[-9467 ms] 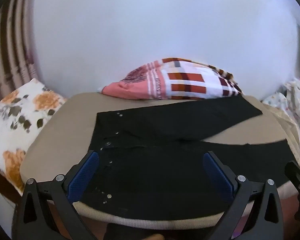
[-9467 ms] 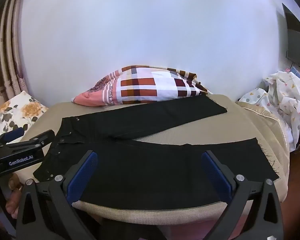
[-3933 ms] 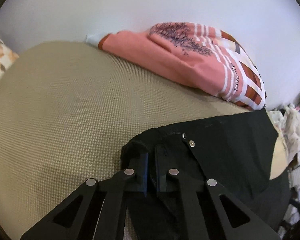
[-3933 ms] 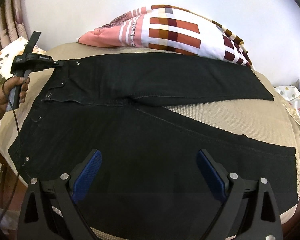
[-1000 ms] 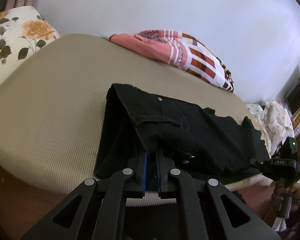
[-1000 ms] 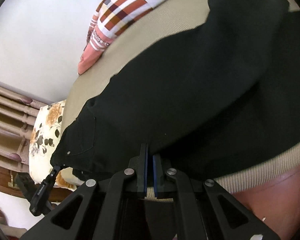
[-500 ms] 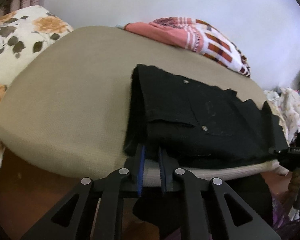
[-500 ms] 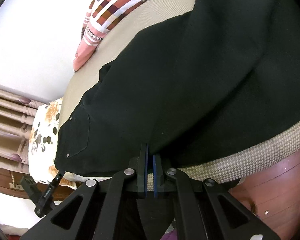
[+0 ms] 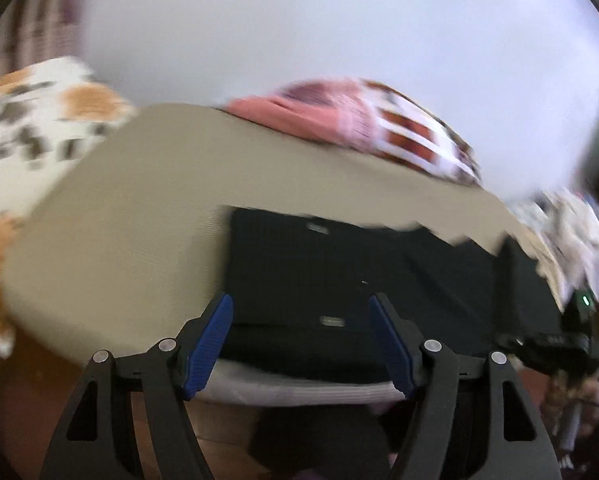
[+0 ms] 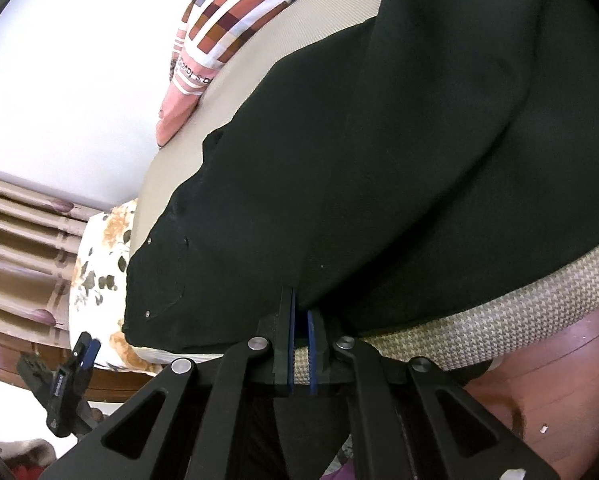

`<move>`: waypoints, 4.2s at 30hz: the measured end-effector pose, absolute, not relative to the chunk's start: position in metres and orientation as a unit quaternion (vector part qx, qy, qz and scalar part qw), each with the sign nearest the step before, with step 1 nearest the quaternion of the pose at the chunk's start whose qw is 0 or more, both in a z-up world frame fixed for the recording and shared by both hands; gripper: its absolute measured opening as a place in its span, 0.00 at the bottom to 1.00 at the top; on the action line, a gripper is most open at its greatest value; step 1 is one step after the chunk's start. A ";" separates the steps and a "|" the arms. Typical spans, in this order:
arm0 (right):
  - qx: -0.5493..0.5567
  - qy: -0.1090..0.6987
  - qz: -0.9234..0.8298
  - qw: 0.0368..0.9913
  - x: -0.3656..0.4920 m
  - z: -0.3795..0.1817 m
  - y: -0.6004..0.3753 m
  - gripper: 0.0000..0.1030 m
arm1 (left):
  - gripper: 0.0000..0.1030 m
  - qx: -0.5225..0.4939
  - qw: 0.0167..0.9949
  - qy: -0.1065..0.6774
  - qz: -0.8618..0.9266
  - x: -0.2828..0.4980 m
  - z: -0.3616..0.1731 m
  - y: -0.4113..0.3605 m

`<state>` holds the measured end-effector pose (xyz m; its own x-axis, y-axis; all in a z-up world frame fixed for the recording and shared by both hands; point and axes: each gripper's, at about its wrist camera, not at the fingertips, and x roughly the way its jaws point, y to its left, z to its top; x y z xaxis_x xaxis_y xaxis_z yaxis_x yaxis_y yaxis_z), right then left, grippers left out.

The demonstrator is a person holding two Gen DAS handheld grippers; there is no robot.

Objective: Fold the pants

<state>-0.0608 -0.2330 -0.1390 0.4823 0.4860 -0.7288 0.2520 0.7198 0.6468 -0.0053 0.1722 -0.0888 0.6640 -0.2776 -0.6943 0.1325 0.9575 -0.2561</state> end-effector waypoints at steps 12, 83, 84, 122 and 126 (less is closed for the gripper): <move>0.421 0.412 0.056 0.806 -0.052 -0.133 -0.327 0.19 | 0.68 -0.073 0.871 0.466 -0.138 0.022 -0.152 0.120; 0.531 0.276 -0.151 0.786 -0.163 -0.137 -0.520 0.03 | 0.71 0.015 0.886 0.443 -0.136 0.014 -0.168 0.110; 0.533 0.275 -0.155 0.785 -0.165 -0.137 -0.522 0.03 | 0.71 0.015 0.886 0.443 -0.136 0.014 -0.168 0.109; 0.348 0.365 -0.016 0.863 -0.108 -0.052 -0.382 0.12 | 0.64 -0.227 0.846 0.460 -0.143 0.051 -0.148 0.262; 0.335 0.388 0.020 0.858 -0.092 -0.058 -0.350 0.12 | 0.31 -0.218 0.830 0.482 -0.176 0.067 -0.158 0.250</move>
